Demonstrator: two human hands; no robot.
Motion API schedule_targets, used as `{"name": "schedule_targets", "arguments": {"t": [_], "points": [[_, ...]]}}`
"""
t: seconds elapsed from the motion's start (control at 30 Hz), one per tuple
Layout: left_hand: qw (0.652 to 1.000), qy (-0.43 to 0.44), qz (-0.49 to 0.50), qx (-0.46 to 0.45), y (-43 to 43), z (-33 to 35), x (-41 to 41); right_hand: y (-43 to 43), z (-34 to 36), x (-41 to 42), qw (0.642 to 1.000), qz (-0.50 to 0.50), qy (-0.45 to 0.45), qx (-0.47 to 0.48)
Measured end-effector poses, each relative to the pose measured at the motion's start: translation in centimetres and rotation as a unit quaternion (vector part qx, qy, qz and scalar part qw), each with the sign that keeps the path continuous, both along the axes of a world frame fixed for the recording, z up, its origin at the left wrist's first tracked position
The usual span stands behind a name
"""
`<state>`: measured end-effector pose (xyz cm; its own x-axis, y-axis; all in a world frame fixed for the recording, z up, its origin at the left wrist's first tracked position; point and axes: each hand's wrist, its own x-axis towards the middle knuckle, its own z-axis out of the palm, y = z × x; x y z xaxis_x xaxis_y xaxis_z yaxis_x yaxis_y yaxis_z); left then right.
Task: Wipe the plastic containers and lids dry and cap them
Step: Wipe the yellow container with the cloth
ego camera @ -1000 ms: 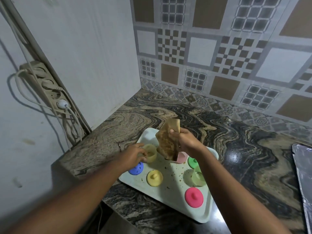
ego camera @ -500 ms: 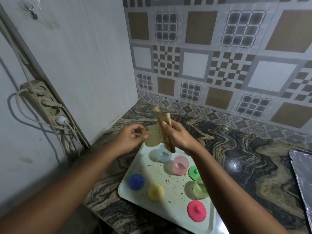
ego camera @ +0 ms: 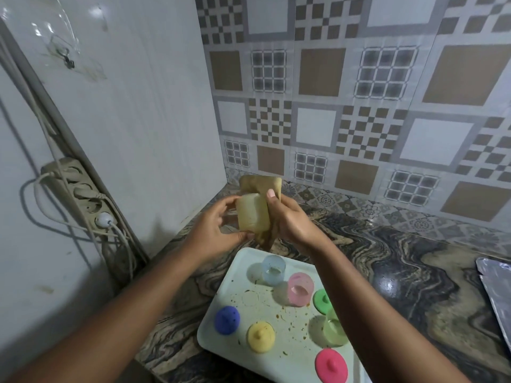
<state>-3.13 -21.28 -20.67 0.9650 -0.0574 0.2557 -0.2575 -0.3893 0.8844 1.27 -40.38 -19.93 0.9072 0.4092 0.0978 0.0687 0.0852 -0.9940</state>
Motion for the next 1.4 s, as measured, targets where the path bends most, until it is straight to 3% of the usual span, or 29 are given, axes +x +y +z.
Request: {"name": "schedule_targets", "arguments": {"t": [0.17,0.47,0.5,0.6,0.77,0.83,0.9,1.03,1.1,1.3,1.4], "points": [[0.996,0.026,0.017,-0.080,-0.2,1.0,0.5,0.3,-0.8,-0.5,0.988,-0.017,-0.137,-0.073],[0.994,0.014,0.043,-0.100,1.5,1.9,1.6,-2.0,-2.9,-2.5,0.930,0.021,-0.305,-0.202],[0.995,0.008,0.048,-0.090,1.6,1.9,1.6,-2.1,-3.4,-2.5,0.941,0.016,-0.279,-0.191],[0.996,0.013,0.050,-0.072,1.7,2.0,1.5,-2.4,-3.7,-2.3,0.991,-0.049,-0.118,-0.043],[0.998,0.033,0.039,-0.041,1.3,1.6,0.9,-2.0,0.1,-0.9,0.969,-0.122,0.053,0.208],[0.998,0.031,0.035,-0.032,1.0,1.4,0.6,-1.6,1.6,-0.3,0.980,-0.112,0.022,0.165],[0.998,0.040,0.020,-0.039,0.5,1.7,0.4,-1.0,2.3,-0.4,0.994,-0.064,-0.070,0.048],[0.992,0.076,-0.012,-0.097,-0.4,2.1,0.2,0.1,2.2,-1.2,0.974,-0.052,-0.181,-0.124],[0.991,0.073,-0.001,-0.112,-0.5,1.9,0.1,0.1,2.0,-1.4,0.965,-0.053,-0.212,-0.143],[0.997,0.034,0.045,-0.046,-0.5,1.7,-0.1,-0.8,0.4,-1.3,0.920,-0.017,-0.325,-0.219],[0.996,0.023,0.057,-0.066,-0.7,2.0,-0.1,-1.1,-0.3,-1.7,0.898,-0.004,-0.375,-0.231]]}}
